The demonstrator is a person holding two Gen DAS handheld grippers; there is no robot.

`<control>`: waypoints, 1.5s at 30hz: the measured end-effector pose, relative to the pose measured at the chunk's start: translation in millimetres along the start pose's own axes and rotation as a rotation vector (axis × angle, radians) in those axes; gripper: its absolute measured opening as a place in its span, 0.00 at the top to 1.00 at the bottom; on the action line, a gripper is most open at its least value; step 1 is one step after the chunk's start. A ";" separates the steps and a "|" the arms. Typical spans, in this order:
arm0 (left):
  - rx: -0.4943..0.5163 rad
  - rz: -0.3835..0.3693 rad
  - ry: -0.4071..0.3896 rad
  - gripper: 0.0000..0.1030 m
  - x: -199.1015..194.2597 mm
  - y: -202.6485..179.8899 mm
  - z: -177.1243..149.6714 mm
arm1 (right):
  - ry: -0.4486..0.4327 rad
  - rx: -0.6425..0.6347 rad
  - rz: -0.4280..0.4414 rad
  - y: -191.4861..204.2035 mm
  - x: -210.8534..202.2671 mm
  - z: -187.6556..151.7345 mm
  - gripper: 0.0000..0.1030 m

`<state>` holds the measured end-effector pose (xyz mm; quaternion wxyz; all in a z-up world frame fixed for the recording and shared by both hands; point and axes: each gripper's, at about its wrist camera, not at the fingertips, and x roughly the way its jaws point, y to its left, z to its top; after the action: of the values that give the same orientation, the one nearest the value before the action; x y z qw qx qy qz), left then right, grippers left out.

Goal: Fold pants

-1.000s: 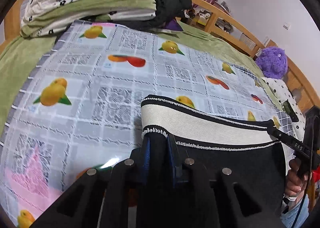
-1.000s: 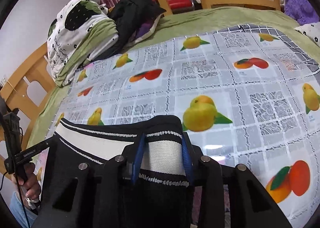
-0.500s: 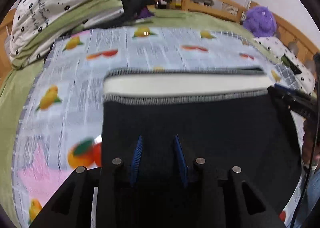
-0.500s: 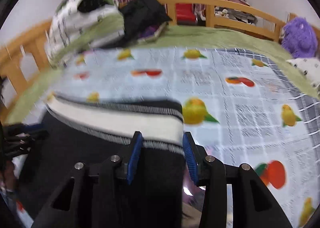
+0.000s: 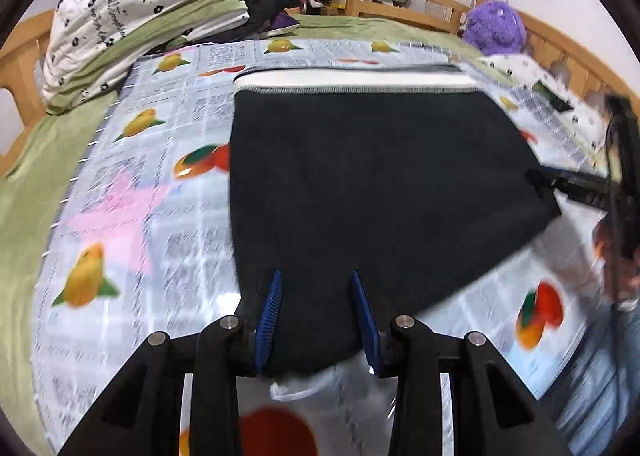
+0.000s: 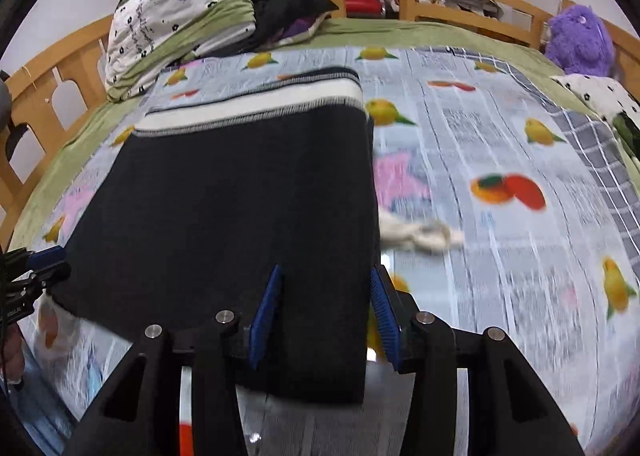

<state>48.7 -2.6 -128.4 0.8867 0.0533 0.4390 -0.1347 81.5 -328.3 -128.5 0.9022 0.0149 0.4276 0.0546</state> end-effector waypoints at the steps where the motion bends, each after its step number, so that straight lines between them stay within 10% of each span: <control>1: 0.011 0.011 0.001 0.66 -3.1 -1.4 -5.8 | 0.000 -0.002 -0.005 1.1 -3.1 -3.8 0.56; 16: 0.086 0.162 0.061 0.58 -5.0 -7.2 -27.9 | -0.014 0.061 -0.025 -7.0 -23.6 -18.3 0.56; 19: 0.046 0.185 0.042 0.78 -3.0 -4.3 -22.8 | -0.038 0.072 -0.004 -7.2 -28.0 -16.2 0.56; 27: 0.042 0.177 0.052 0.79 -7.6 -3.2 -27.7 | -0.007 0.060 -0.019 -5.5 -15.9 -16.2 0.56; 45: -0.051 -0.067 -0.032 0.64 -32.8 -15.9 31.0 | -0.091 0.059 0.026 10.9 -22.8 -1.0 0.56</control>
<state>49.0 -18.1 -83.2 0.8896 0.0137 0.4298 -0.1540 65.5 -320.1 -110.7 0.9191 0.0498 0.3872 0.0531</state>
